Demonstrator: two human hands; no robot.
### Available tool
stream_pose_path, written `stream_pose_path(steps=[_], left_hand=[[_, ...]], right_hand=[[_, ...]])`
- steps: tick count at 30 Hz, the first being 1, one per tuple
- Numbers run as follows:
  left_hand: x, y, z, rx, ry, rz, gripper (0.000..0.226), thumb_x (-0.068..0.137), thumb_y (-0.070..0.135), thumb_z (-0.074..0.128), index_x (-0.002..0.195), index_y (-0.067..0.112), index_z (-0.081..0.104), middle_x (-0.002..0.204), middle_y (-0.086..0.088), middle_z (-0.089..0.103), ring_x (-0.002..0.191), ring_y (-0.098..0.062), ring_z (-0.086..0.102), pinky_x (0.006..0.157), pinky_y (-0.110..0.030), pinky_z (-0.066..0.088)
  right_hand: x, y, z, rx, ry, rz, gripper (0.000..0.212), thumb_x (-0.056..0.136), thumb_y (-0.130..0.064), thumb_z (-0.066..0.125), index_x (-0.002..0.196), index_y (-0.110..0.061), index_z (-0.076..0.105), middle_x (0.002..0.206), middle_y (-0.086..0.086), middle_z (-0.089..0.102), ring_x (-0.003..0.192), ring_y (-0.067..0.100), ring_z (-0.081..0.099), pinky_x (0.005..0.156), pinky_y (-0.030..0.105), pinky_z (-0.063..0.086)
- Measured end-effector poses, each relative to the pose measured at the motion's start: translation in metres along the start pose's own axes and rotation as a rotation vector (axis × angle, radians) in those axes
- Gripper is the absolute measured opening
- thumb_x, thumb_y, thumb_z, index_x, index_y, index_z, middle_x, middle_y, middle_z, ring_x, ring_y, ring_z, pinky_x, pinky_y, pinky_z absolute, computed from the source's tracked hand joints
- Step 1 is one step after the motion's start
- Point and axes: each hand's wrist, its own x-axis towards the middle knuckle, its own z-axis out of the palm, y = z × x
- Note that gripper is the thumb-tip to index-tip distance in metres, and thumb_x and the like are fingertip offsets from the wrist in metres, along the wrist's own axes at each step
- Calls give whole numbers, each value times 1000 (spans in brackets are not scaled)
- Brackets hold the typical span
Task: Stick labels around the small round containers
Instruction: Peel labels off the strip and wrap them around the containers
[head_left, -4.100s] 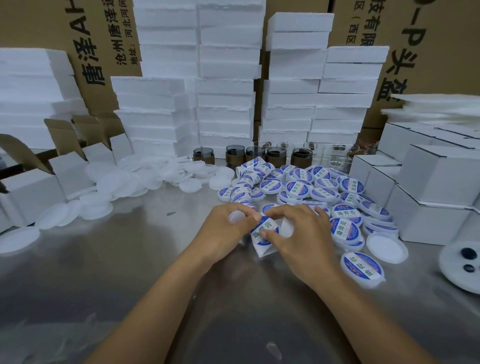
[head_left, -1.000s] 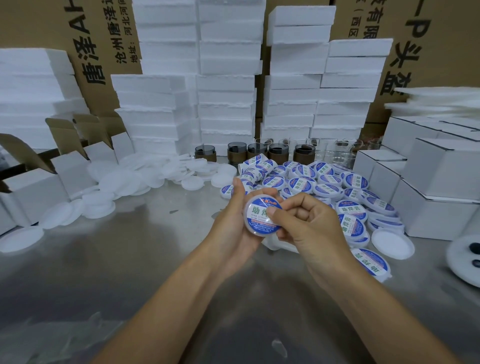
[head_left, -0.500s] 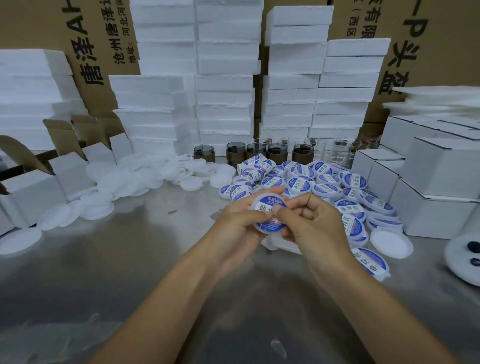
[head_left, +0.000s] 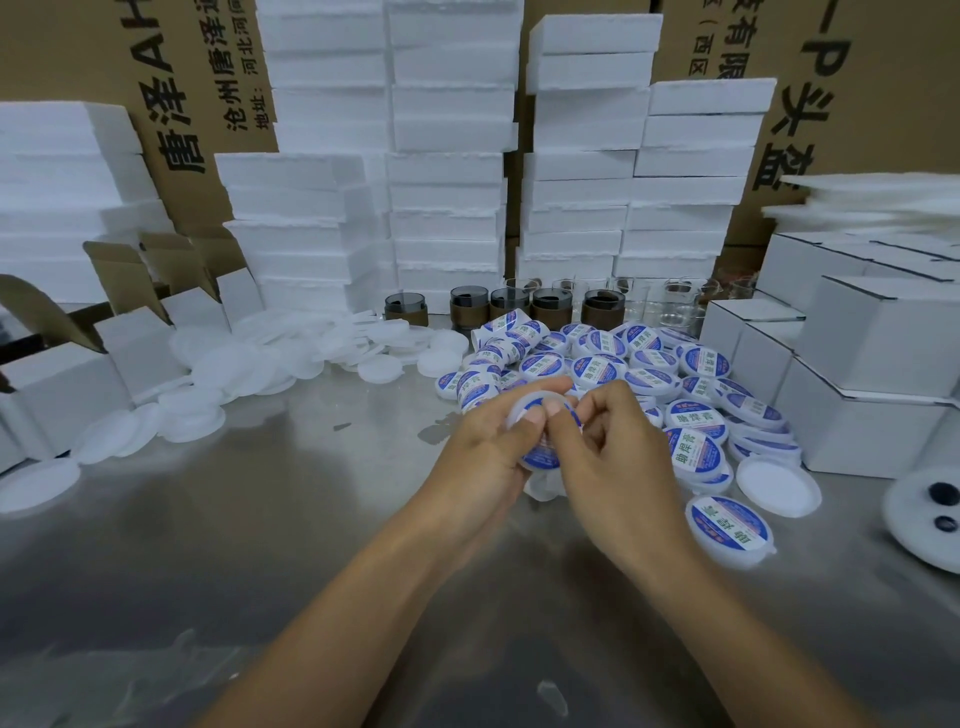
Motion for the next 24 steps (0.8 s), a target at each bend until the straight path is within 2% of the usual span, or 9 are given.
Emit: stream_pose_path(steps=[2, 4, 6, 9, 12, 15, 17, 19, 24], left_hand=[[0, 1, 0, -34, 2, 8, 26, 95, 5, 40, 102, 10, 64, 90, -4, 72, 87, -13, 68, 74, -18, 52], [1, 2, -2, -77, 1, 18, 23, 91, 11, 44, 101, 7, 64, 87, -4, 72, 84, -11, 68, 71, -19, 53], [3, 3, -4, -110, -4, 22, 25, 85, 15, 48, 100, 4, 64, 86, -5, 73, 83, -11, 69, 70, -19, 53], [4, 3, -7, -162, -17, 1, 27, 79, 18, 51, 98, 6, 66, 90, -7, 73, 85, -15, 69, 70, -23, 55], [5, 4, -10, -197, -26, -7, 26, 79, 19, 53, 97, 8, 68, 94, -7, 73, 86, -15, 69, 66, -24, 54], [4, 3, -11, -56, -7, 8, 28, 79, 25, 57, 101, 10, 68, 94, -4, 73, 88, -14, 69, 70, -24, 54], [4, 0, -11, 178, 33, 35, 33, 79, 32, 60, 102, 9, 68, 93, -7, 73, 88, -17, 67, 80, -32, 55], [2, -1, -10, 318, 60, 48, 36, 79, 34, 61, 103, 8, 67, 90, -7, 72, 85, -17, 66, 83, -38, 53], [2, 2, -10, 343, 94, 80, 19, 88, 18, 61, 103, 9, 65, 84, -2, 71, 74, -8, 65, 63, -21, 51]], right_hand=[[-2, 3, -1, -184, -45, -64, 31, 85, -51, 44, 82, -22, 36, 59, -8, 46, 55, 9, 46, 52, 28, 34], [-1, 5, 0, -207, -51, -35, 38, 81, -59, 43, 81, -22, 34, 60, -8, 46, 57, 13, 46, 54, 32, 33], [1, 2, 0, -22, -54, 83, 39, 78, -57, 52, 79, -20, 41, 58, -3, 51, 53, 12, 47, 55, 32, 38], [5, -5, -3, 377, -179, 251, 28, 85, -38, 60, 77, -11, 59, 64, 7, 67, 53, 14, 59, 64, 36, 51], [6, -6, -5, 467, -237, 233, 26, 88, -29, 58, 72, -9, 64, 63, 4, 68, 51, 12, 59, 63, 27, 51], [5, -7, -4, 479, -177, 197, 22, 89, -23, 57, 79, -5, 65, 62, 5, 67, 45, 6, 55, 55, 19, 50], [5, -7, -4, 468, -123, 196, 22, 88, -23, 58, 83, -3, 65, 63, 5, 67, 44, 6, 54, 53, 18, 49], [6, -7, -5, 490, -95, 208, 24, 88, -24, 58, 85, -2, 66, 64, 6, 67, 44, 8, 54, 52, 18, 50], [6, -9, -5, 517, -106, 229, 17, 90, -20, 57, 86, -5, 66, 58, 0, 66, 46, 10, 56, 55, 25, 53]])
